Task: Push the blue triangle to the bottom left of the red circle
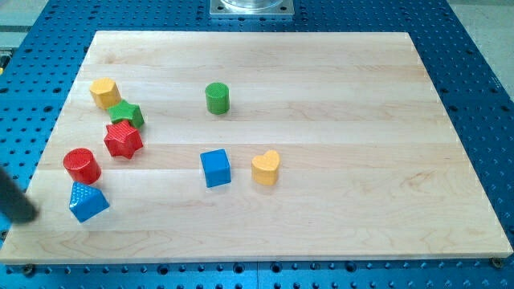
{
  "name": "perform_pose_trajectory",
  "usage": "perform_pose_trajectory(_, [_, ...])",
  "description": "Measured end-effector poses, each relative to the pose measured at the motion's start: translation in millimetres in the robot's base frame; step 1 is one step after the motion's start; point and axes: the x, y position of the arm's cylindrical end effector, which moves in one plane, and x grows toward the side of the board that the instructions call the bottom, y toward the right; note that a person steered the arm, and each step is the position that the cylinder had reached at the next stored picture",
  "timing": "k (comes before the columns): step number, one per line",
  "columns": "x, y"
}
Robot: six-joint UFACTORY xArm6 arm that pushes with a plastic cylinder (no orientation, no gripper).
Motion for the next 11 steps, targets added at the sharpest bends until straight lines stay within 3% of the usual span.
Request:
perform_pose_trajectory(1, [25, 37])
perform_pose_trajectory(2, [26, 132])
perform_pose_trajectory(3, [-6, 159])
perform_pose_trajectory(5, [-22, 125])
perform_pose_trajectory(7, [-1, 33])
perform_pose_trajectory(8, [3, 94])
perform_pose_trajectory(9, [-38, 130])
perform_pose_trajectory(10, [-64, 96])
perform_pose_trajectory(11, [-56, 51])
